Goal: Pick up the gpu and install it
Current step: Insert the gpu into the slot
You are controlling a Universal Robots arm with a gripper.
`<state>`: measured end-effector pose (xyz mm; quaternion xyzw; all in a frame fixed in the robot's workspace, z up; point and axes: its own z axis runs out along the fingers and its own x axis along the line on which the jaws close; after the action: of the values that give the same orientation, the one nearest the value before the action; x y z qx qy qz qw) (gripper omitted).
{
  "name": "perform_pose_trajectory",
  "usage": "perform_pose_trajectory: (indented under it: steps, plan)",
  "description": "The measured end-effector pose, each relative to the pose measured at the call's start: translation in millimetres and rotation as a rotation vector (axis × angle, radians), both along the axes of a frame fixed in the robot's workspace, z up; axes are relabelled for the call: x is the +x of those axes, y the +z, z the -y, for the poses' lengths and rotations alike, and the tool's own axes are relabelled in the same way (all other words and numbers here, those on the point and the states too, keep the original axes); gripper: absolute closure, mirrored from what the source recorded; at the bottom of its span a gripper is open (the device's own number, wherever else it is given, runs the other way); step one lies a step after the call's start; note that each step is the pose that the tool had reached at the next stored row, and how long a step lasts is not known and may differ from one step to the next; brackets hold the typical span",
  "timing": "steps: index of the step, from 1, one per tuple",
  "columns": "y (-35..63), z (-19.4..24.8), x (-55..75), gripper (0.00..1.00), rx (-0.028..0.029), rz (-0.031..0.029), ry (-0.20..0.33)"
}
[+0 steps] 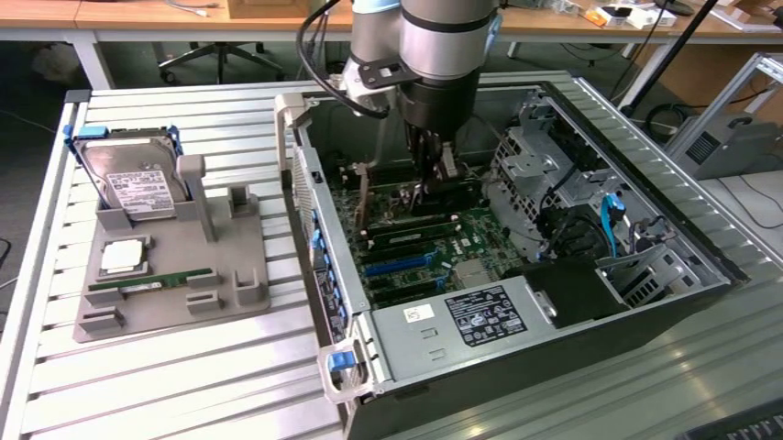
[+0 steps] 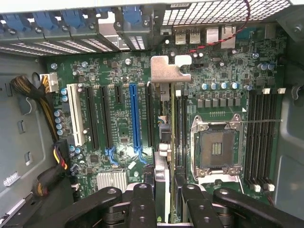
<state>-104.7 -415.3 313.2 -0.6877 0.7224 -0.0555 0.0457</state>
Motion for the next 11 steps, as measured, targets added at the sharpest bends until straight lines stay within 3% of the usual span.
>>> perform_pose_trajectory:
  steps: [11]
  plan:
    - [-2.5, 1.1, -4.3, 0.73, -0.0001, -0.0001, 0.0]
